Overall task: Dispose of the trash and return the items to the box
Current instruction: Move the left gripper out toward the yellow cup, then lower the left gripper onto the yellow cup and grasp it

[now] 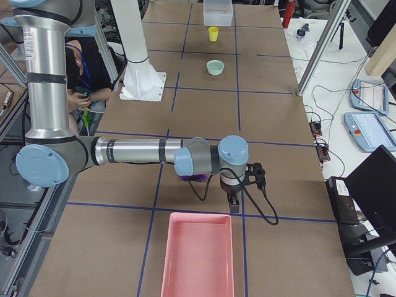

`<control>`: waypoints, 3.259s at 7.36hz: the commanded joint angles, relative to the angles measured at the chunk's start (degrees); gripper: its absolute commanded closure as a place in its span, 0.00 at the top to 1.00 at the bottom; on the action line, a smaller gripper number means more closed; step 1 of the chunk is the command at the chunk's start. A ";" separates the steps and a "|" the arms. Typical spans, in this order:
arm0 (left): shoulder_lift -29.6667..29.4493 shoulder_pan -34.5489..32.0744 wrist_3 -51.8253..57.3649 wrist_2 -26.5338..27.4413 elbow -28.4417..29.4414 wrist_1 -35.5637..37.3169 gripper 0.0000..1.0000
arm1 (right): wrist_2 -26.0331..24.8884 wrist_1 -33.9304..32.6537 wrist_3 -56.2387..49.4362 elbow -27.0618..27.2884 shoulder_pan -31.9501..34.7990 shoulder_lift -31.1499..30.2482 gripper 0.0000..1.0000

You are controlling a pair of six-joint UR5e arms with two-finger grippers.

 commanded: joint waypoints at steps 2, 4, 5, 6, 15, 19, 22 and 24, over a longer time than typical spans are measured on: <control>-4.50 0.34 -2.28 -0.36 7.47 -29.10 1.00 | 0.20 7.51 3.80 1.64 -0.65 1.69 1.00; -3.81 2.60 -20.92 -0.28 9.10 -41.13 1.00 | 0.98 10.16 4.27 1.12 -0.73 1.43 1.00; -1.72 7.49 -24.41 0.07 8.14 -45.43 1.00 | 1.95 10.35 4.27 1.37 -0.73 1.34 1.00; -0.92 11.55 -30.71 0.51 7.87 -45.65 1.00 | 1.96 10.35 4.27 1.46 -0.91 1.34 1.00; 16.40 36.71 -64.61 26.35 2.68 -53.82 0.62 | 1.96 10.26 4.53 1.46 -0.91 0.81 1.00; 15.53 38.66 -65.14 26.36 3.65 -53.91 0.10 | 1.96 10.35 4.45 1.38 -0.91 0.64 1.00; 15.70 37.78 -62.00 22.44 1.81 -53.56 0.00 | 1.96 10.26 4.45 1.38 -0.91 0.29 1.00; 15.44 24.16 -45.72 11.11 1.72 -48.94 0.00 | 1.96 10.26 4.45 1.46 -0.91 0.11 1.00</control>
